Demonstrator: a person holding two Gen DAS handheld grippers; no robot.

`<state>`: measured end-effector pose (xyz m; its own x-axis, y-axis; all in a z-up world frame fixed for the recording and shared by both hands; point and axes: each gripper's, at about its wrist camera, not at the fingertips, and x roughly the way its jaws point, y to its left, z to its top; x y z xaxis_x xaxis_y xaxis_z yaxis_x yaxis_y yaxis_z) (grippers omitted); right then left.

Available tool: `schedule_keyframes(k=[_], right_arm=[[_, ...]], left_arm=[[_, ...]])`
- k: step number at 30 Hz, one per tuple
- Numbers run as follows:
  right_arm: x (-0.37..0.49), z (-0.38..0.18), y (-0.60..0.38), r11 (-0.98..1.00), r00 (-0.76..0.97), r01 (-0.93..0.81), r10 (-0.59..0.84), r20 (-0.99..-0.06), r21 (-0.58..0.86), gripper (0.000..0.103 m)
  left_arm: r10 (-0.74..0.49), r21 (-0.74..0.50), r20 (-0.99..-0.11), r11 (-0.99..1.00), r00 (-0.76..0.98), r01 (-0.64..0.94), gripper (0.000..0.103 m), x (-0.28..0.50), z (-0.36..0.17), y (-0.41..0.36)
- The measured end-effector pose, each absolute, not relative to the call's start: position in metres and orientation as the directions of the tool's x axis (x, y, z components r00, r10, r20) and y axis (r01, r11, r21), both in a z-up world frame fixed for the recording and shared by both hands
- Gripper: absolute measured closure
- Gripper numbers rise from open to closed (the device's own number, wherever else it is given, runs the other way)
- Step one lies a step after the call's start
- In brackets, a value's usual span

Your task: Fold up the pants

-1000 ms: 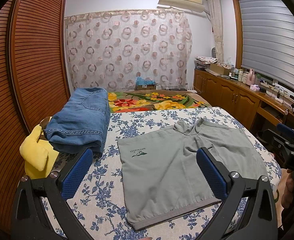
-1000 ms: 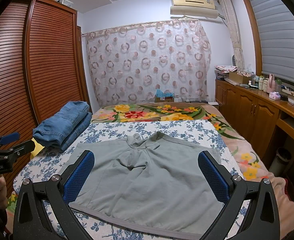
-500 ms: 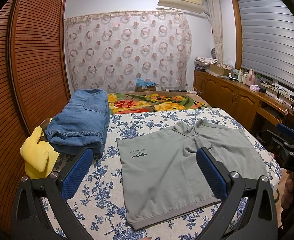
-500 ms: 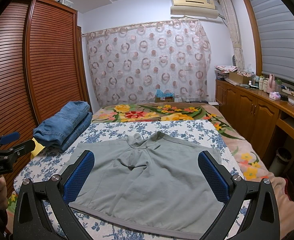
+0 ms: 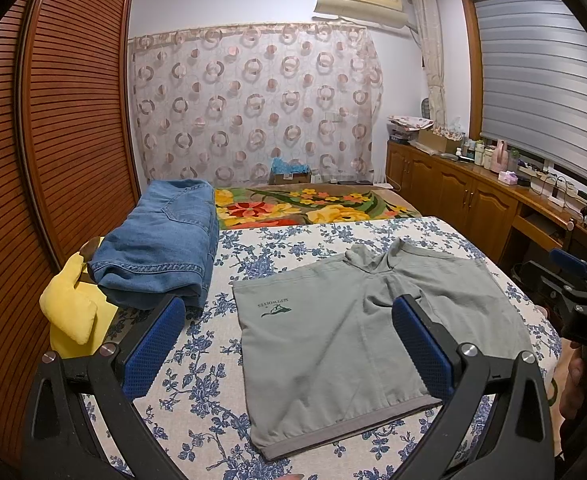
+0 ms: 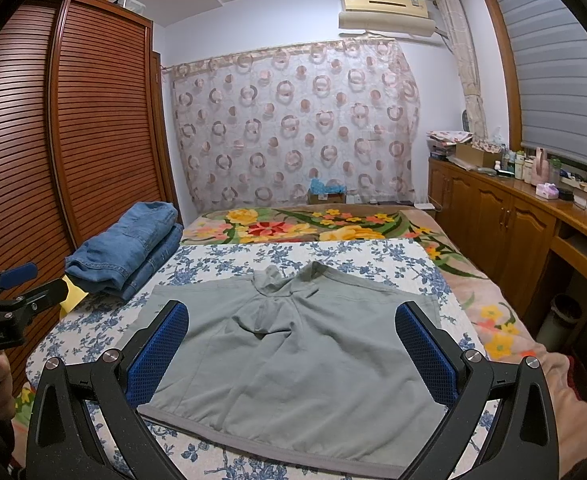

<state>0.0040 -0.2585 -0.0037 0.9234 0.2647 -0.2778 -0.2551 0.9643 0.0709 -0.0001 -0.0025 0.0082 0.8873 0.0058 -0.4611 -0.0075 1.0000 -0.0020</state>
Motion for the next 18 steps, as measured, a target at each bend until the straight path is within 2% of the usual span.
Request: schedule_keyframes(k=[18], right_arm=[[0.0029, -0.0031, -0.2593, 0.965, 0.925, -0.253, 0.263, -0.276, 0.071, 0.0]], left_arm=[[0.005, -0.002, -0.457, 1.0, 0.889, -0.006, 0.0, -0.0025, 0.0134, -0.0042]])
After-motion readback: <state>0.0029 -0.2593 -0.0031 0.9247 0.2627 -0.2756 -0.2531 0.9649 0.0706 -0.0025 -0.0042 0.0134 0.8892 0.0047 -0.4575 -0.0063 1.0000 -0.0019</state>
